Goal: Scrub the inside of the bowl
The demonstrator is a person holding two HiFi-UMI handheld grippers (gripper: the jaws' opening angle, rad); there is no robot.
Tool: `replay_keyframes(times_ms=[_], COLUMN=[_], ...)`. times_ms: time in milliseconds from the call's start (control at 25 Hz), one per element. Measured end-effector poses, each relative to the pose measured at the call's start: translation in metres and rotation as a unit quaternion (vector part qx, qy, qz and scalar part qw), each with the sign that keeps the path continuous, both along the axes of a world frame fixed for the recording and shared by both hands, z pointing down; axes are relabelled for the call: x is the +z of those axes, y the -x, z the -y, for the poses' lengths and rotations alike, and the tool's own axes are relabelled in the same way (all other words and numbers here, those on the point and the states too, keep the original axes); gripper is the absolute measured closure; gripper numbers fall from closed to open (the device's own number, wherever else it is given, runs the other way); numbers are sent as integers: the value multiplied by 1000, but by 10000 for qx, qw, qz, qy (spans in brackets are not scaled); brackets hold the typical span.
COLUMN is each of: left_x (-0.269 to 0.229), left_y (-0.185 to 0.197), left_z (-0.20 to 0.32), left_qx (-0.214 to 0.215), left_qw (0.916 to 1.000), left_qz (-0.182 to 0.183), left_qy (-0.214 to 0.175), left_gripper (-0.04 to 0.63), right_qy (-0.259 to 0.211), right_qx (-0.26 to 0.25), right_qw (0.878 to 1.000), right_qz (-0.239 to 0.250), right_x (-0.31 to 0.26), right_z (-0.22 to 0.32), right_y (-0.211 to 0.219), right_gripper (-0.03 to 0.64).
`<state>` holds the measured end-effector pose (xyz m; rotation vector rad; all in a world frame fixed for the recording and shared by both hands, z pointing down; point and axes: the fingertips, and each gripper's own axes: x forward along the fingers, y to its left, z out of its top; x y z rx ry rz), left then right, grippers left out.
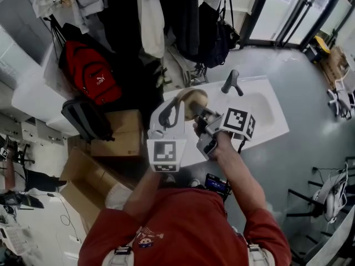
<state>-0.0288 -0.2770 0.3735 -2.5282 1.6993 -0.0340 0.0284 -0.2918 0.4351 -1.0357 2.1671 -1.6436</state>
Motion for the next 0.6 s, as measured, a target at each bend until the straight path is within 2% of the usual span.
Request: replay_keyframes(times_ms=[120,240,400,600], left_x=[-1,-3,-5,-5], left_y=[0,2,4,5], left_z=[1,3,5,6], left_qx=[-10,-42,-91,-137], left_qw=[10000,10000,9999,9999], left_qz=[-15,-33,-61,-87], left_qy=[7,10,20,19], left_gripper=[551,551,552,557], right_qy=[-247,-771,-1489,-2034], right_qx=[-12,-4,11,104], right_qw=[9992,9918,9678,9406], right_qz=[-299,-1021,-2029,-2718], right_x=[-5,-12,-22,-29], right_z=[1,2,1,-1], right_y=[-1,-2,-3,-5], right_gripper=[540,540,540,540])
